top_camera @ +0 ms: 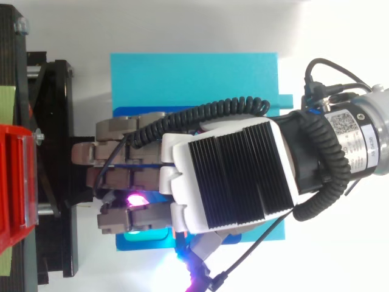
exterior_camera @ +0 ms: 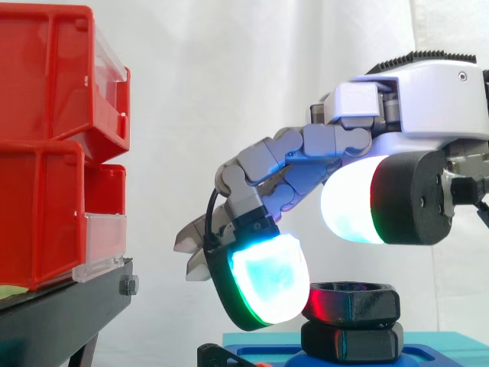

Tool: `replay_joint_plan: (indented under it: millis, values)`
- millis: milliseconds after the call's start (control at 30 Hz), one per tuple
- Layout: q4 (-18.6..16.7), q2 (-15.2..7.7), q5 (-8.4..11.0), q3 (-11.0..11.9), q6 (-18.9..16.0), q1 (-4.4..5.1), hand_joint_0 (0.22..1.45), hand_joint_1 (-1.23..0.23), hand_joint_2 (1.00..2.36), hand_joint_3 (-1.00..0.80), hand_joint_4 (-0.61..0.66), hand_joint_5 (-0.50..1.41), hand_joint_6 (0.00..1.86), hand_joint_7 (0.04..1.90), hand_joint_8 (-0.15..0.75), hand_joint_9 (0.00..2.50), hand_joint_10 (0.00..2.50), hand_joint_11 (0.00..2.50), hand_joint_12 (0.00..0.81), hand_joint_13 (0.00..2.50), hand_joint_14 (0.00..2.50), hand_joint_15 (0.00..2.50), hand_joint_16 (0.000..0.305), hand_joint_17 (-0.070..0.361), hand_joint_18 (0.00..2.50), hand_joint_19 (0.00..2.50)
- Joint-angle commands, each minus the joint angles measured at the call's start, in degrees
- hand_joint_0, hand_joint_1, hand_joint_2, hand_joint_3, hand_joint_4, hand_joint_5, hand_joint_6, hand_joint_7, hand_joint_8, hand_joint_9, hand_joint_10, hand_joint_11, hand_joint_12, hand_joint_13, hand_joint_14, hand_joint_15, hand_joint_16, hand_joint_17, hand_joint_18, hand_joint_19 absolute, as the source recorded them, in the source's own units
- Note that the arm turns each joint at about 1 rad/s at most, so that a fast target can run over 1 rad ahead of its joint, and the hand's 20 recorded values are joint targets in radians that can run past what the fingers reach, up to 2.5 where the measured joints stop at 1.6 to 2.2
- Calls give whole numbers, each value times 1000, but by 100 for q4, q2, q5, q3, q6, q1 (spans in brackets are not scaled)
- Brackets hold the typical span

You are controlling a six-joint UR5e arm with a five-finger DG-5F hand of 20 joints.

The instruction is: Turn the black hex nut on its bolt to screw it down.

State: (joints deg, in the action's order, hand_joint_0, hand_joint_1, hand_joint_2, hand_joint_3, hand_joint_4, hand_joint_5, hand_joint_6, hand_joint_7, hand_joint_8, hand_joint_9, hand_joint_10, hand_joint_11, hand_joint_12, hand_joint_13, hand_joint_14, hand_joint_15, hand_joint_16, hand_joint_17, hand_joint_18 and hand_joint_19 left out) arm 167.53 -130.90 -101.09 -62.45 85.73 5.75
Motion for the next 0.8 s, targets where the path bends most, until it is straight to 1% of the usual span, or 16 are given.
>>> replay_joint_plan:
  millis: [0, 200, 233, 267, 300, 433, 467, 567, 767]
  values:
    - [78, -5, -16, -4, 31, -39, 493, -164, 1000, -500, 136, -21, 500, 1534, 242, 673, 0, 40, 357, 415, 0, 0, 53, 119, 413, 298]
    - [210, 4, -59, -4, 128, -136, 494, -167, 1000, -500, 141, -22, 525, 1520, 244, 691, 0, 49, 356, 424, 0, 0, 52, 118, 424, 285]
    - [219, -5, -77, -4, 172, -171, 494, -168, 1000, -500, 142, -22, 530, 1513, 242, 695, 1, 49, 356, 425, 0, 0, 52, 118, 427, 288]
    - [219, -5, -77, -4, 172, -171, 494, -168, 1000, -500, 149, -22, 531, 1512, 242, 694, 2, 50, 356, 425, 0, 0, 52, 118, 427, 287]
    - [219, -5, -112, -4, 198, -206, 494, -168, 1000, -500, 146, -22, 533, 1509, 240, 696, 0, 45, 355, 426, 0, 0, 52, 118, 427, 288]
    - [201, -5, -183, -4, 251, -276, 494, -169, 1000, -500, 152, -23, 536, 1510, 244, 697, 0, 51, 355, 428, 0, 0, 52, 117, 430, 288]
    - [201, 4, -235, -4, 251, -320, 494, -169, 1000, -500, 153, -23, 537, 1501, 244, 697, 0, 45, 355, 428, 0, 0, 52, 117, 430, 284]
    - [201, 4, -306, -4, 260, -373, 494, -170, 1000, -500, 156, -23, 538, 1506, 242, 700, 0, 41, 355, 429, 0, 0, 52, 117, 430, 285]
    - [166, 4, -376, -4, 304, -479, 494, -171, 1000, -500, 154, -25, 540, 1498, 244, 701, 1, 46, 356, 430, 0, 0, 52, 118, 431, 285]
